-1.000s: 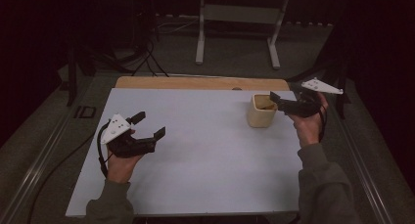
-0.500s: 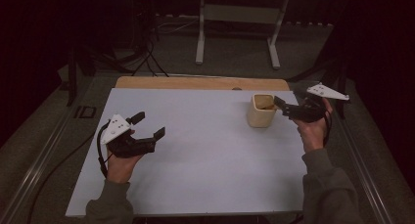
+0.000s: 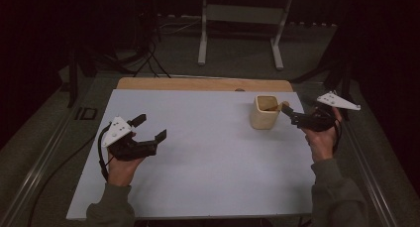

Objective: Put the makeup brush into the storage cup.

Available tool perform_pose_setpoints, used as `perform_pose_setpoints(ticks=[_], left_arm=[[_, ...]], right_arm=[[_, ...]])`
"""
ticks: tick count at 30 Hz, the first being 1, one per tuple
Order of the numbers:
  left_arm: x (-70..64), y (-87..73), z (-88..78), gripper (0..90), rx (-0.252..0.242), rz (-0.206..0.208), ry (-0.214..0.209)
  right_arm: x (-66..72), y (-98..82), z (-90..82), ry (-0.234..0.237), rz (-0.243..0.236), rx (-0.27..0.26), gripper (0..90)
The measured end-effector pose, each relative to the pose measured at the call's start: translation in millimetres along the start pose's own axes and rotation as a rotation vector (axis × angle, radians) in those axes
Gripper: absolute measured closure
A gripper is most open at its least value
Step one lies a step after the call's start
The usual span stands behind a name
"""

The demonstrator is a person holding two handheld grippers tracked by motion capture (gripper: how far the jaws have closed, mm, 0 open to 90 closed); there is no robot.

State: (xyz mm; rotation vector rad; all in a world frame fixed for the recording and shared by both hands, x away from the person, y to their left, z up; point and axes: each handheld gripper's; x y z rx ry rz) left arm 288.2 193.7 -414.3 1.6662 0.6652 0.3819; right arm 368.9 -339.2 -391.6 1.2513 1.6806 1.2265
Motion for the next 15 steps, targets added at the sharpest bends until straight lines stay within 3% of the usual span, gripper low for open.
perform_pose_setpoints(ticks=[7,15], left_arm=[[-0.8,0.8,-5.9,12.5,0.009,0.008,0.010],[1.9,-2.0,-24.2,12.6,0.010,0.012,0.033]], right_arm=[[0.8,-9.5,-10.0,0.014,-0.009,0.002,9.1],[0.2,-16.4,-23.2,0.032,-0.015,-0.008,9.1]])
Point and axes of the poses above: each handheld gripper's, and its own axes: z roughly forward along the jaws, y roughly out of its top, x roughly to its left, and after that the axes turned 14 degrees about -y, right-handed
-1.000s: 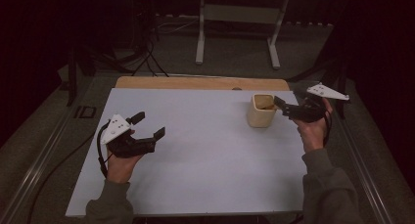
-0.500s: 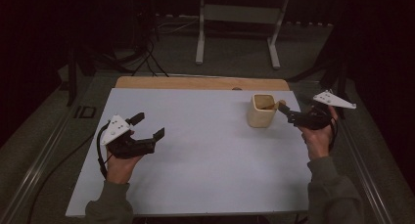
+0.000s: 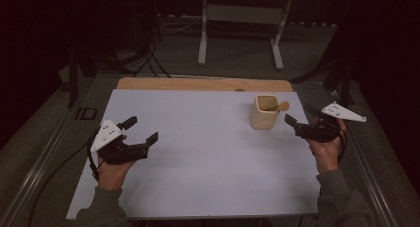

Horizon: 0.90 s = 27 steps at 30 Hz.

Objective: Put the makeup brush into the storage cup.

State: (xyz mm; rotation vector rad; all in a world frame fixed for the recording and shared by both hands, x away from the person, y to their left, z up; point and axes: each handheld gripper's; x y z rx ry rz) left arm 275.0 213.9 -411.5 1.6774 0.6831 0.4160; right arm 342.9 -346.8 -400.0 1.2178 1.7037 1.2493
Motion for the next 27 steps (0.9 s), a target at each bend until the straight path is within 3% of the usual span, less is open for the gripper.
perform_pose_setpoints(ticks=[15,19,27], left_arm=[[12.9,-27.3,-36.6,12.5,0.028,-0.050,0.062],[13.6,-32.8,-42.4,12.5,0.036,-0.056,0.074],[12.0,-41.5,-53.2,12.5,0.027,-0.070,0.092]], right_arm=[[8.9,-26.9,-22.1,0.050,-0.021,-0.020,9.0],[17.1,-38.3,-27.7,0.031,-0.082,-0.006,9.1],[21.1,-60.1,-40.6,0.036,-0.052,0.002,9.0]])
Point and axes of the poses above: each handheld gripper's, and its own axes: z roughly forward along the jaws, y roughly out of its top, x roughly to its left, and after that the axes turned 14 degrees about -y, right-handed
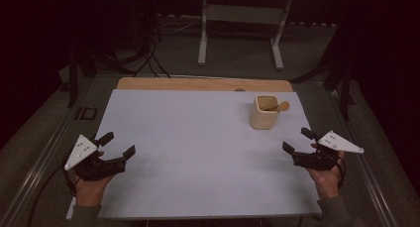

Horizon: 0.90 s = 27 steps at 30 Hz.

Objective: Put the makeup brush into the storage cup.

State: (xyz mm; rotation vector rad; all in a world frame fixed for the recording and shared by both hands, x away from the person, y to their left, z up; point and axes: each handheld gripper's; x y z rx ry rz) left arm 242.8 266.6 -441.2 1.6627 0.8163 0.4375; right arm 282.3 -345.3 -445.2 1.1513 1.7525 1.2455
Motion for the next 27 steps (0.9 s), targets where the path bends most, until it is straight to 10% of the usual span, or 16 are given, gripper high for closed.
perform_pose_setpoints(ticks=[27], left_arm=[[2.2,-21.7,-25.2,12.4,0.019,-0.012,0.095]], right_arm=[[5.8,-30.1,-16.8,0.037,0.019,0.011,9.0]])
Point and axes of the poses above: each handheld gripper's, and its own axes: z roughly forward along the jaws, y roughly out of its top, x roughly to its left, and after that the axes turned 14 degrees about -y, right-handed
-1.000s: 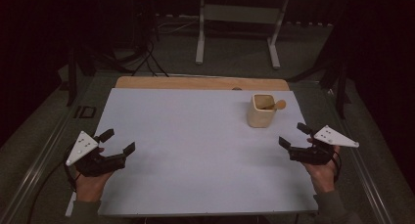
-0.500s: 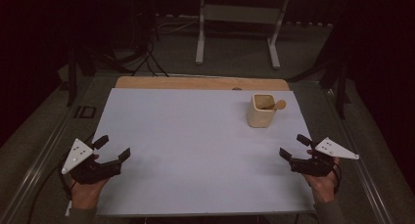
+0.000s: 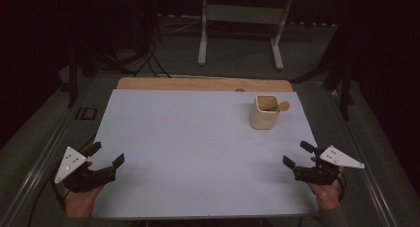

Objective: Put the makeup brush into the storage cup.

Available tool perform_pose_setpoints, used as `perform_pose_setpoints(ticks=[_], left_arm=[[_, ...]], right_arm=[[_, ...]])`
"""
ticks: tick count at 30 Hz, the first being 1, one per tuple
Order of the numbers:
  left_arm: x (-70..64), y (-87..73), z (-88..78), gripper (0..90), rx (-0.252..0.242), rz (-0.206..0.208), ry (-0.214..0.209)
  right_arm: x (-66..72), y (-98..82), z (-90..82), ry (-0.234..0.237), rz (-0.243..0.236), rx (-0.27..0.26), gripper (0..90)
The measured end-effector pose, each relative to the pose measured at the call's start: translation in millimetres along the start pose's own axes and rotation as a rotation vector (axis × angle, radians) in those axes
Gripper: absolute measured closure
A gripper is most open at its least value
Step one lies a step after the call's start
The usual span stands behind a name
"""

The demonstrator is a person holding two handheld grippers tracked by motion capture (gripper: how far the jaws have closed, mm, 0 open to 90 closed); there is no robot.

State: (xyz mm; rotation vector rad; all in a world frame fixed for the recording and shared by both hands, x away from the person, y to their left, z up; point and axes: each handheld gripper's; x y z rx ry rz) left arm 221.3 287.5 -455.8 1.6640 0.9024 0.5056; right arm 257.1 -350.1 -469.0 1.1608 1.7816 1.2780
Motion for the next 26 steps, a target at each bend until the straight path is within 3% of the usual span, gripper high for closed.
perform_pose_setpoints(ticks=[7,26], left_arm=[[-0.1,-3.7,-5.1,12.3,-0.001,0.008,0.022],[0.3,-6.3,-0.8,12.3,0.001,0.007,0.016]], right_arm=[[0.4,-3.1,-9.3,0.001,-0.004,-0.011,9.0],[6.5,-6.5,-10.4,0.030,-0.022,-0.008,9.0]])
Point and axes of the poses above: each handheld gripper's, and its own axes: z roughly forward along the jaws, y roughly out of its top, x roughly to its left, and after that the axes turned 14 degrees about -y, right-handed
